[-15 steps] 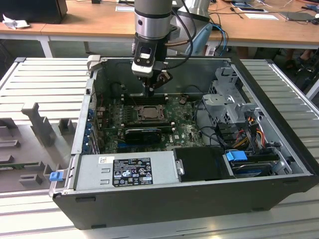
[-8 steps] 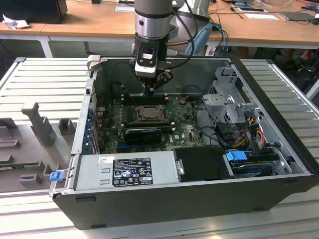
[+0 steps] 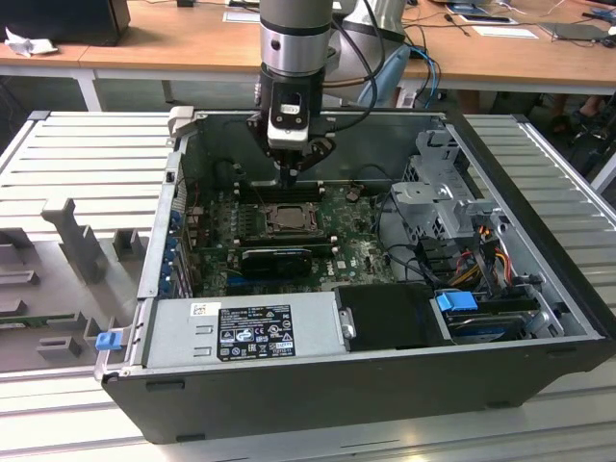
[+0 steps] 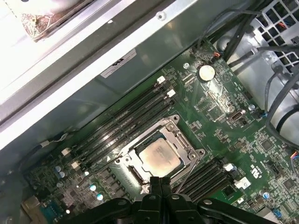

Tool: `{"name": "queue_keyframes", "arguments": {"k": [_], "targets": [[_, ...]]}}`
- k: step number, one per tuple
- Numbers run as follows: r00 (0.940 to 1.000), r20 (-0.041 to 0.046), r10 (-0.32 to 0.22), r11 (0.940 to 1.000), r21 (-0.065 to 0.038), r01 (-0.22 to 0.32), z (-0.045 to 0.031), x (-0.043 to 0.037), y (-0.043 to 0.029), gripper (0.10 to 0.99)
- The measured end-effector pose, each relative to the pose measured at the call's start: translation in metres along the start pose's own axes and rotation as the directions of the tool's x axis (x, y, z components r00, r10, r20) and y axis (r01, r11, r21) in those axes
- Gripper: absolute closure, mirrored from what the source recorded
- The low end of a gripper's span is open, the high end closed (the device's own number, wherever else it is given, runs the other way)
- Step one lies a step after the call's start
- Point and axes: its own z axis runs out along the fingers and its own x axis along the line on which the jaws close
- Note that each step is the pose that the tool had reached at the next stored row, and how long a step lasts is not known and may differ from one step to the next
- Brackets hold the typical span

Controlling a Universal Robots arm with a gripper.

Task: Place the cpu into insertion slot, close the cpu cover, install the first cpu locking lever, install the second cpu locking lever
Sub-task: 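Install the first cpu locking lever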

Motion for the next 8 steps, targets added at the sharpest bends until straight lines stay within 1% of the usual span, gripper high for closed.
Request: {"name": "queue_keyframes", "arguments": {"k": [2, 8], "targets": [[0.9994, -0.0006, -0.036, 0.9994, 0.000, 0.036, 0.0000, 0.0000, 0.0000, 0.980], [0.9953, -0.0015, -0.096, 0.9953, 0.001, 0.096, 0.0000, 0.0000, 0.0001, 0.980]]}}
